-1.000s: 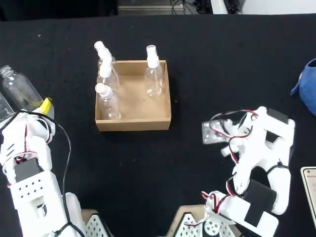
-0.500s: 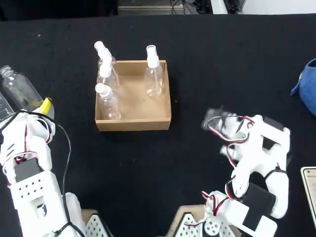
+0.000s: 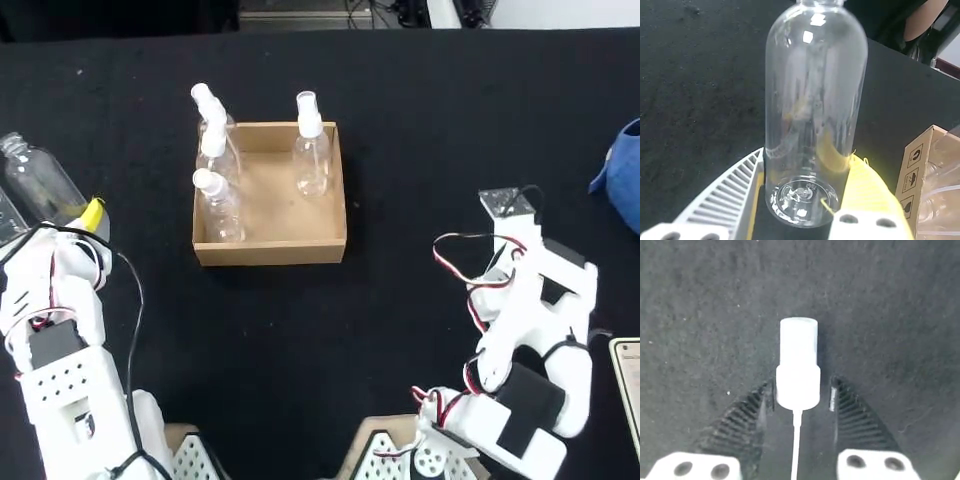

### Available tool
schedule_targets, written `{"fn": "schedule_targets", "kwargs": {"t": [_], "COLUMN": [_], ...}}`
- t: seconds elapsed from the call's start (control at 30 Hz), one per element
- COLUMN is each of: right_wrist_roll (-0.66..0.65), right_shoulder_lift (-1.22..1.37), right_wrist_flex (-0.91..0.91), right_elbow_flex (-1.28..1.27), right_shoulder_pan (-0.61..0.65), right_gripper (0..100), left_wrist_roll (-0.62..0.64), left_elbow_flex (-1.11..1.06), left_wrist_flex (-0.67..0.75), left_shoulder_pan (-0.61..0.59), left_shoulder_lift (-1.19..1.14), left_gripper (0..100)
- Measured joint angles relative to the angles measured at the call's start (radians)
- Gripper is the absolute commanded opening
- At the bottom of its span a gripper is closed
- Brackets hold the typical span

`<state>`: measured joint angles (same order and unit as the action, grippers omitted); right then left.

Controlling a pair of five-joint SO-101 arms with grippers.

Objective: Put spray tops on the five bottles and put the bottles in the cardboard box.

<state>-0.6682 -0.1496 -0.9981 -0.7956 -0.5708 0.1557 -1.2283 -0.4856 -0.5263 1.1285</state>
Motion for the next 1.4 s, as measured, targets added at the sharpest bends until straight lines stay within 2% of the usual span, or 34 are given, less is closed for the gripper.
{"fn": "schedule_targets", "kwargs": {"t": [0.37,0.43,0.5,0.53,0.7,0.83,0.93,1.1,1.23,1.4], "right_wrist_roll": [0.0,0.0,0.0,0.0,-0.028,0.009,0.078,0.206,0.328,0.45], "right_shoulder_lift": [0.0,0.002,0.002,0.002,0.002,-0.006,-0.11,-0.264,-0.351,-0.405], "right_wrist_flex": [0.103,0.104,0.107,0.107,0.106,-0.002,-0.124,-0.255,-0.299,-0.351], "right_elbow_flex": [-0.054,-0.055,-0.055,-0.058,-0.061,0.02,0.155,0.371,0.502,0.612], "right_shoulder_pan": [0.012,0.018,0.017,0.017,0.017,0.017,0.028,0.132,0.25,0.427], "right_gripper": [15.1,10.3,0.2,2.4,0.9,1.1,1.1,1.1,1.1,1.1], "left_wrist_roll": [0.0,0.0,0.0,0.0,0.0,0.0,0.0,0.0,0.0,0.0], "left_elbow_flex": [0.0,0.0,0.0,0.0,0.0,0.0,0.0,0.0,-0.049,-0.184], "left_wrist_flex": [0.0,0.0,0.0,0.0,0.0,0.0,0.0,0.008,0.146,0.404], "left_shoulder_pan": [0.0,0.0,0.0,0.0,0.0,0.0,0.0,0.0,0.0,0.0], "left_shoulder_lift": [0.0,0.0,0.0,0.0,0.0,0.0,0.0,0.0,0.003,0.003], "left_gripper": [3,3,3,3,3,3,3,3,3,3]}}
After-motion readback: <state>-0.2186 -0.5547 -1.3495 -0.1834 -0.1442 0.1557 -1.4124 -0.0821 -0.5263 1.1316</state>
